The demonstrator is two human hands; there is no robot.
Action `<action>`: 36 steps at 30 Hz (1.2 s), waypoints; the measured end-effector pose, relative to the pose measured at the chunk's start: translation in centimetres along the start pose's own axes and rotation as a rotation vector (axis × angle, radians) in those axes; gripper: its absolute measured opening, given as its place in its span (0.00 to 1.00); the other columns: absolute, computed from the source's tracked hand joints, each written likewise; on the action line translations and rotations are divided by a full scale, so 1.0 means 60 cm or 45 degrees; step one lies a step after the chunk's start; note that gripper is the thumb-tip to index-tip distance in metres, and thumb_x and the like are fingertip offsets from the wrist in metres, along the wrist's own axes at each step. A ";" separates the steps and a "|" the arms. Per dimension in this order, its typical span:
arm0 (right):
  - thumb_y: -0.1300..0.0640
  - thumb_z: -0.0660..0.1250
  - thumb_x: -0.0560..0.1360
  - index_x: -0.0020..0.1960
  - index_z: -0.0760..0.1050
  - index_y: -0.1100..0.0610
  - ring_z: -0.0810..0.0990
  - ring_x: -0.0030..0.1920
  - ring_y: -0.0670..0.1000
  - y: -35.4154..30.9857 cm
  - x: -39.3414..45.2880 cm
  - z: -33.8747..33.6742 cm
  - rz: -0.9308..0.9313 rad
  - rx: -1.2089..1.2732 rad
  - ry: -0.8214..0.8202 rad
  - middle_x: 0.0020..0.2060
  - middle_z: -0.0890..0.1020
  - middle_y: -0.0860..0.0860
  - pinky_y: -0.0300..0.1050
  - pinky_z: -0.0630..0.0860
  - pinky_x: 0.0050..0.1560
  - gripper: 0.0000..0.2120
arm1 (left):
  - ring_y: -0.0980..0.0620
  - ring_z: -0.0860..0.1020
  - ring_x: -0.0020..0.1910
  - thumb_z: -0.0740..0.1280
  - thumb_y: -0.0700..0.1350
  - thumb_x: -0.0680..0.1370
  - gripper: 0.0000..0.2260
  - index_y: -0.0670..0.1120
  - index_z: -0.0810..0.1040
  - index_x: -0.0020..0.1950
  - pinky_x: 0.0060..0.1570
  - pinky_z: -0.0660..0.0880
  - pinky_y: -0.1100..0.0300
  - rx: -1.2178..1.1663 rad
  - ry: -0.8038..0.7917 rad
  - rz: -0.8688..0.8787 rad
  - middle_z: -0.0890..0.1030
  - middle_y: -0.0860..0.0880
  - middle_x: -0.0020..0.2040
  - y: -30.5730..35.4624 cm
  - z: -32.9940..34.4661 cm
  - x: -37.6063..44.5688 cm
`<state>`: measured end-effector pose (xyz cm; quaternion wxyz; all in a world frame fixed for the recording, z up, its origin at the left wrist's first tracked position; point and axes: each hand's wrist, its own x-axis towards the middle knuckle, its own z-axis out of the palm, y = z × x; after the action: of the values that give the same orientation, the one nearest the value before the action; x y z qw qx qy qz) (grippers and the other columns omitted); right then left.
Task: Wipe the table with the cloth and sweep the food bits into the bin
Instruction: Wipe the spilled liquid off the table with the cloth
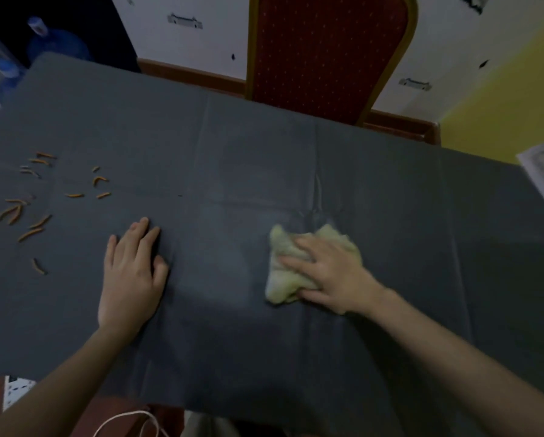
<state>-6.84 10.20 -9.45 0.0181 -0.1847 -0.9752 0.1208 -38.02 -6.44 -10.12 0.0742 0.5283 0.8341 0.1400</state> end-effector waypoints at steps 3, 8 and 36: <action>0.38 0.60 0.71 0.69 0.69 0.50 0.77 0.52 0.64 0.115 -0.053 -0.043 0.405 -0.137 0.048 0.58 0.77 0.62 0.53 0.70 0.54 0.29 | 0.44 0.61 0.75 0.54 0.47 0.78 0.23 0.40 0.68 0.71 0.76 0.49 0.47 -0.008 0.008 0.004 0.65 0.42 0.75 -0.004 0.001 0.000; 0.44 0.59 0.78 0.68 0.66 0.57 0.70 0.59 0.67 0.201 -0.005 -0.062 1.428 -0.126 0.301 0.60 0.70 0.67 0.62 0.68 0.59 0.24 | 0.45 0.62 0.75 0.54 0.47 0.77 0.23 0.40 0.69 0.70 0.76 0.51 0.45 -0.014 0.023 -0.008 0.66 0.43 0.74 -0.005 0.004 0.000; 0.44 0.58 0.76 0.71 0.68 0.53 0.68 0.65 0.65 0.049 0.110 -0.004 1.375 0.027 0.449 0.64 0.71 0.63 0.60 0.64 0.66 0.26 | 0.45 0.62 0.75 0.57 0.44 0.78 0.21 0.41 0.69 0.70 0.76 0.50 0.46 -0.048 0.050 0.005 0.66 0.43 0.75 -0.009 0.006 0.000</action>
<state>-11.91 15.34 -9.98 0.1184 -0.6745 -0.7232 0.0901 -38.38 -6.60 -10.62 0.0676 0.5257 0.8315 0.1662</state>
